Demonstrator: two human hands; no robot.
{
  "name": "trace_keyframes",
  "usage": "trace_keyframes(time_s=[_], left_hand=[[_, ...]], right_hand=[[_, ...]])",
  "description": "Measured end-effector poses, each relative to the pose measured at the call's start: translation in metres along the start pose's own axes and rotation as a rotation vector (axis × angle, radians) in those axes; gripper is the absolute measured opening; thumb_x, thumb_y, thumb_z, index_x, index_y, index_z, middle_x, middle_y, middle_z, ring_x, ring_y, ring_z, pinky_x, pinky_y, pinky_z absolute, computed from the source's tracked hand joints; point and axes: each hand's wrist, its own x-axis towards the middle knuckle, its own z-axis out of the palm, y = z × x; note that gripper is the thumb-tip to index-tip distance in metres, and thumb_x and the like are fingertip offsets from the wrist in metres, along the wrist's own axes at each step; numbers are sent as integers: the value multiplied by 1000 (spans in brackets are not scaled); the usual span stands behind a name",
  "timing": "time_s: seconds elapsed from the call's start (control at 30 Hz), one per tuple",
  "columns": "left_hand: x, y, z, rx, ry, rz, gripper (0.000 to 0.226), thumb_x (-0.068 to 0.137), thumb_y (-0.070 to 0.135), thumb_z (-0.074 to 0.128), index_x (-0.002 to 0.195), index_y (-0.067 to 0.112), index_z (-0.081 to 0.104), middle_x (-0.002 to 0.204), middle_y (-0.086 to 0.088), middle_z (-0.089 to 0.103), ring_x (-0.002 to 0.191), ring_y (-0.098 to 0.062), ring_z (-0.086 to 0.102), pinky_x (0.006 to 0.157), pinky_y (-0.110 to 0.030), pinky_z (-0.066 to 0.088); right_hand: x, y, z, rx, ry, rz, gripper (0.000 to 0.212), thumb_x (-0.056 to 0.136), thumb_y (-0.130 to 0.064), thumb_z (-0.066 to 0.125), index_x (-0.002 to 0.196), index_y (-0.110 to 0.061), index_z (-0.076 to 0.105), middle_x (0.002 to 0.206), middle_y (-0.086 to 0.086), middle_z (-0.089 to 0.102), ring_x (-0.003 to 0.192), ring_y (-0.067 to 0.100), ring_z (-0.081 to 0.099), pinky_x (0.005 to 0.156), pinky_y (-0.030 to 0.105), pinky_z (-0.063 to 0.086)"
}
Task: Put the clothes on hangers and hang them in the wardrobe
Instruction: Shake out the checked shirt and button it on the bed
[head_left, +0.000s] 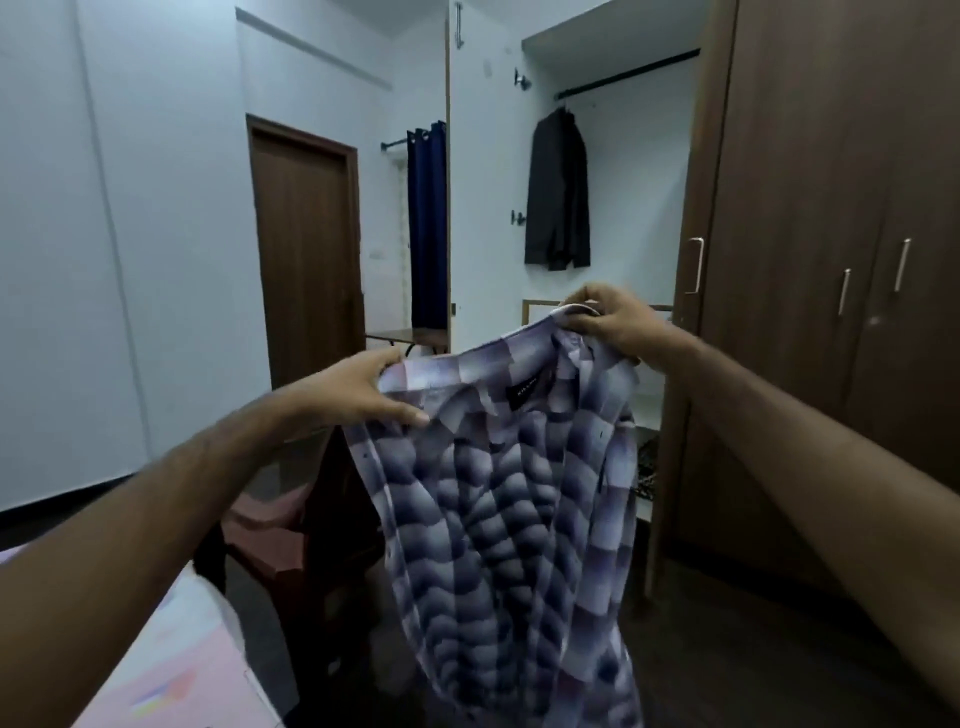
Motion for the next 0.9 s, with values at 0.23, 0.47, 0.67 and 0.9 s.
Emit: trace_keyframes(time_s=[0.23, 0.47, 0.67, 0.9], left_hand=[[8, 21, -3, 551, 567, 73, 17, 98, 41, 55, 83, 32, 59, 78, 9, 61, 71, -13, 59, 60, -29, 41], [9, 20, -12, 444, 489, 241, 23, 93, 6, 58, 110, 21, 59, 94, 1, 64, 84, -20, 65, 74, -37, 55], [17, 80, -44, 583, 625, 580, 20, 90, 4, 43, 94, 22, 50, 93, 5, 47, 73, -11, 52, 66, -20, 43], [57, 127, -94, 1301, 604, 495, 24, 89, -3, 58, 109, 9, 60, 109, -7, 50, 84, -24, 59, 71, -40, 54]], right_hand=[[1, 5, -30, -251, -258, 33, 35, 92, -34, 71, 100, 0, 66, 94, 14, 68, 85, 24, 66, 73, 38, 56], [-3, -3, -36, 470, -375, -3, 39, 83, -38, 82, 102, -9, 64, 91, 7, 67, 76, 16, 66, 65, 24, 58], [24, -75, -49, 697, -67, -363, 6, 92, -11, 63, 94, -16, 61, 85, 5, 64, 73, 15, 64, 66, 25, 56], [57, -126, -107, -915, 32, -145, 33, 92, 2, 53, 87, -23, 74, 96, -8, 65, 82, 12, 67, 60, 22, 51]])
